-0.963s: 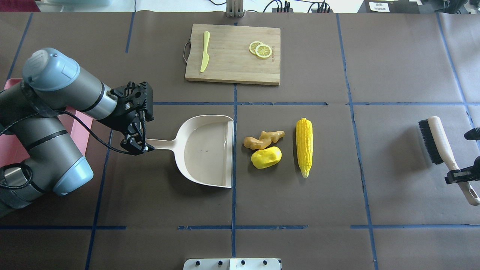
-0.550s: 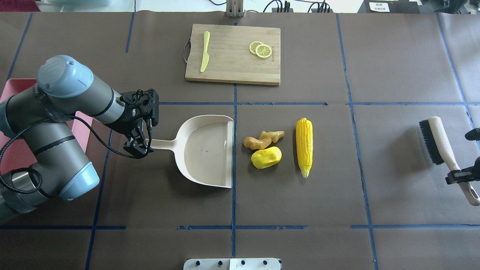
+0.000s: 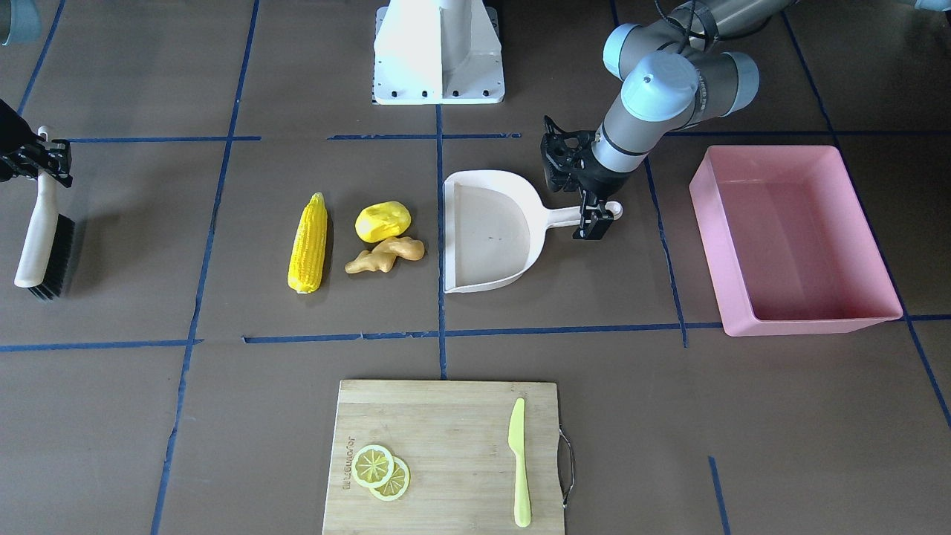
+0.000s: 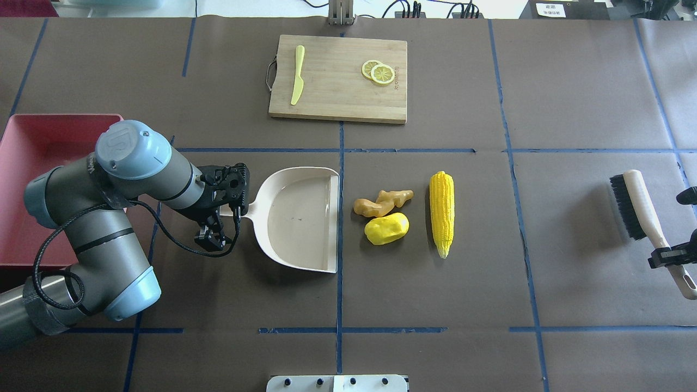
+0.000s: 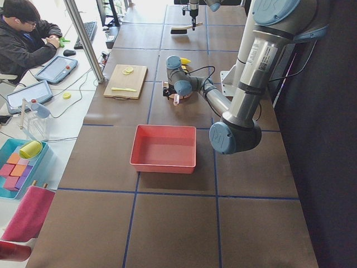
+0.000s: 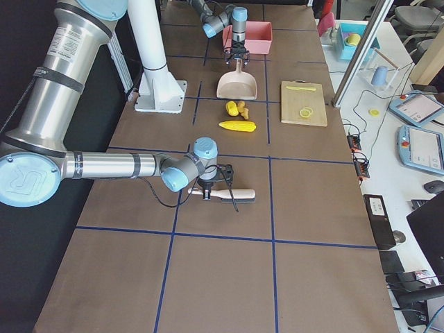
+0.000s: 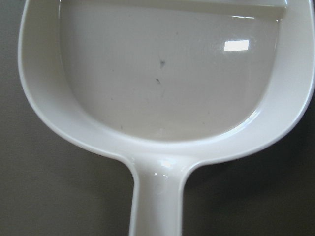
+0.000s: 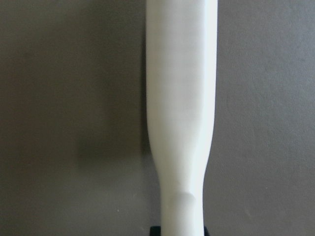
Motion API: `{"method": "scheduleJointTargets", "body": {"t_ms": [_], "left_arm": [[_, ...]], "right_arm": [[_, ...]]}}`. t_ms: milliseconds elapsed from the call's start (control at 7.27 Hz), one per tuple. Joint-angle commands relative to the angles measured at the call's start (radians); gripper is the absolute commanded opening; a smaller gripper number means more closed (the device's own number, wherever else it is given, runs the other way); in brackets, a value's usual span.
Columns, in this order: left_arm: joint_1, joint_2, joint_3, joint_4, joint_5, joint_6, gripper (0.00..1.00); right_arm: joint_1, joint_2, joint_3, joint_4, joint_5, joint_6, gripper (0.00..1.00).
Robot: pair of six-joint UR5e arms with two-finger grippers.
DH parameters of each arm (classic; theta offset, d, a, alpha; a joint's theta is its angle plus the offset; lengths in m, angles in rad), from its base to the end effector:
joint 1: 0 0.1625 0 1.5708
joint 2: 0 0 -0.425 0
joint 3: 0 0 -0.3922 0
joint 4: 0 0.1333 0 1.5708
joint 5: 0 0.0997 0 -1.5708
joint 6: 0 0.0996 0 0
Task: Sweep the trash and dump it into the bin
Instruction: 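Move the left gripper to the beige dustpan handle and grasp it, then hold the dustpan steady with the left gripper on the table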
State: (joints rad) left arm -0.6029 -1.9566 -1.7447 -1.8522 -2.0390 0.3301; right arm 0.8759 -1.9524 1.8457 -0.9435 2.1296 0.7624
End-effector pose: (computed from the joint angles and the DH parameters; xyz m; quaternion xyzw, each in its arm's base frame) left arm 0.4647 -0.4272 0.3330 0.3107 0.3256 0.6121 0.6502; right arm -0.1688 -0.3282 0.6224 0.0071 -0.3635 -0.0396 0.9307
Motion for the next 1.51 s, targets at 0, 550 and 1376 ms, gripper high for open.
{"method": "scheduleJointTargets", "body": {"t_ms": [0, 550, 1376], "left_arm": [[0.006, -0.019, 0.04, -0.001, 0.003, 0.003, 0.99], [-0.008, -0.022, 0.045, 0.014, 0.003, 0.001, 0.66], [-0.02, -0.03, 0.022, 0.047, 0.006, 0.003, 0.06]], "right_arm": [[0.0, -0.002, 0.0, 0.0, 0.0, 0.0, 0.0], [0.0, -0.003, 0.001, 0.0, 0.001, 0.0, 0.0], [0.0, -0.003, 0.0, 0.0, 0.0, 0.0, 0.0]]}}
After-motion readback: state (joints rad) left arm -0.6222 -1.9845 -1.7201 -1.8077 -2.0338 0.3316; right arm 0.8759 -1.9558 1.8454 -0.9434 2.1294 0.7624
